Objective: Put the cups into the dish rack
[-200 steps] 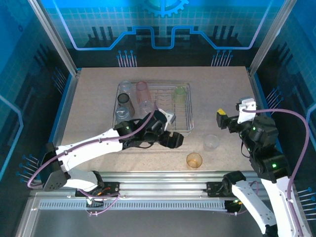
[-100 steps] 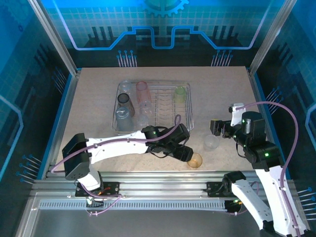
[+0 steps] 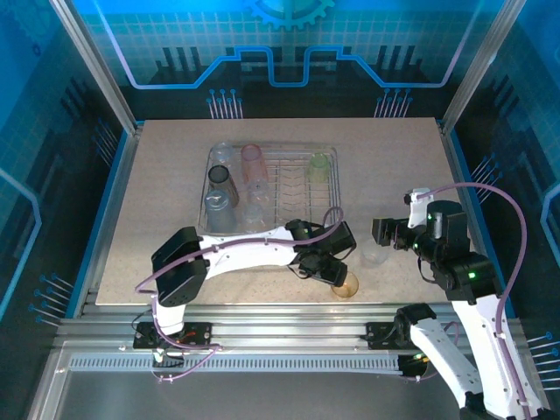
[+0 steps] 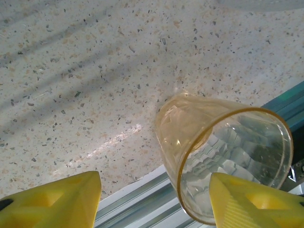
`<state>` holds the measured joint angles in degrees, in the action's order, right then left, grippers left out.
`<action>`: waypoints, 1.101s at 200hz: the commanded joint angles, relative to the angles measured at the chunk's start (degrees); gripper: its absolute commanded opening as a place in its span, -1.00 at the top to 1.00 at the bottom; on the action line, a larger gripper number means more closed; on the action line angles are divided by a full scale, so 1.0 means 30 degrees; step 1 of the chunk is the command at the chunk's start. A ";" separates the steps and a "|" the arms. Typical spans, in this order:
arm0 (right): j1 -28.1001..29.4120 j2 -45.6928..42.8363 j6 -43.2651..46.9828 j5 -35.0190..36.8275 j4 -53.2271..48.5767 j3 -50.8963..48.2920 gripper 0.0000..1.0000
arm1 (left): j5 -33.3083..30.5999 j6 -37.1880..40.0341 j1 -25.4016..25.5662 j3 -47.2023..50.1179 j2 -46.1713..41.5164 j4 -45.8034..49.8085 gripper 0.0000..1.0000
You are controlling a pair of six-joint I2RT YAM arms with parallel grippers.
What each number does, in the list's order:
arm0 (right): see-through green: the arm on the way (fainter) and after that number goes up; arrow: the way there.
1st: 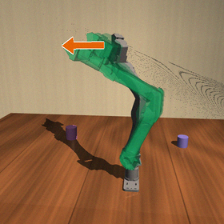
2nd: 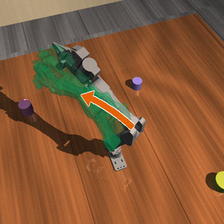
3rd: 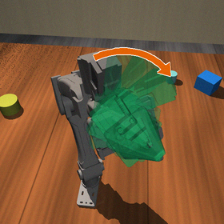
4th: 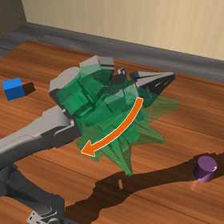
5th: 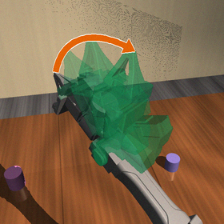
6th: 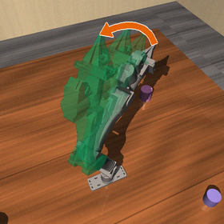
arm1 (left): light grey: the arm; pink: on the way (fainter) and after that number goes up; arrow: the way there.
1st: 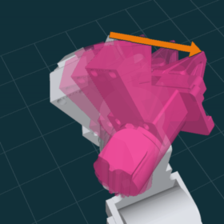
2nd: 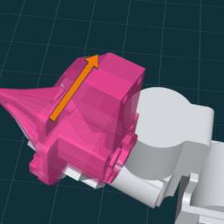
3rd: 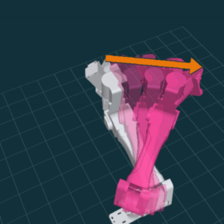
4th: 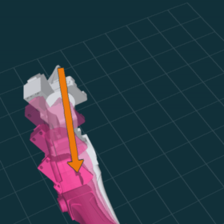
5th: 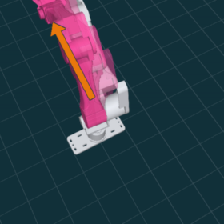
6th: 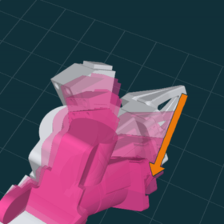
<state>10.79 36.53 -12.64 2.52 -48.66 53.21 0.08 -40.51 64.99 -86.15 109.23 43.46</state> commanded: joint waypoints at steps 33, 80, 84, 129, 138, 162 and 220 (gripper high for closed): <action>-0.0341 0.0152 0.0142 0.0364 -0.0185 -0.0203 -0.77 | 0.0619 0.0572 0.0045 -0.0983 0.0956 0.0806 -0.22; -0.0373 0.0251 0.0303 0.0757 -0.0082 -0.0188 -0.82 | 0.0766 0.0643 0.0045 -0.1367 0.1667 0.0831 -0.02; -0.0373 0.0266 0.0317 0.0765 -0.0096 -0.0188 -0.82 | 0.0766 0.0668 0.0045 -0.1393 0.1716 0.0835 0.00; -0.0380 0.0418 0.0377 0.0987 -0.0038 -0.0203 -0.84 | 0.0793 0.0831 0.0039 -0.1811 0.2217 0.0837 0.40; -0.0377 0.0463 0.0304 0.1073 -0.0038 -0.0243 -0.84 | 0.0853 0.0877 0.0023 -0.1862 0.2260 0.0835 0.51; -0.0402 0.0493 0.0208 0.1036 0.0020 -0.0378 -0.84 | 0.0803 0.0942 0.0016 -0.1833 0.2178 0.0835 0.74; -0.0395 0.0000 0.0229 0.0678 0.0929 -0.0831 -0.84 | -0.0362 0.0992 -0.0202 -0.0843 0.0491 0.0288 1.00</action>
<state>10.41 37.78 -12.01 4.47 -48.14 51.48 1.13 -38.46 64.93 -90.21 114.69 44.71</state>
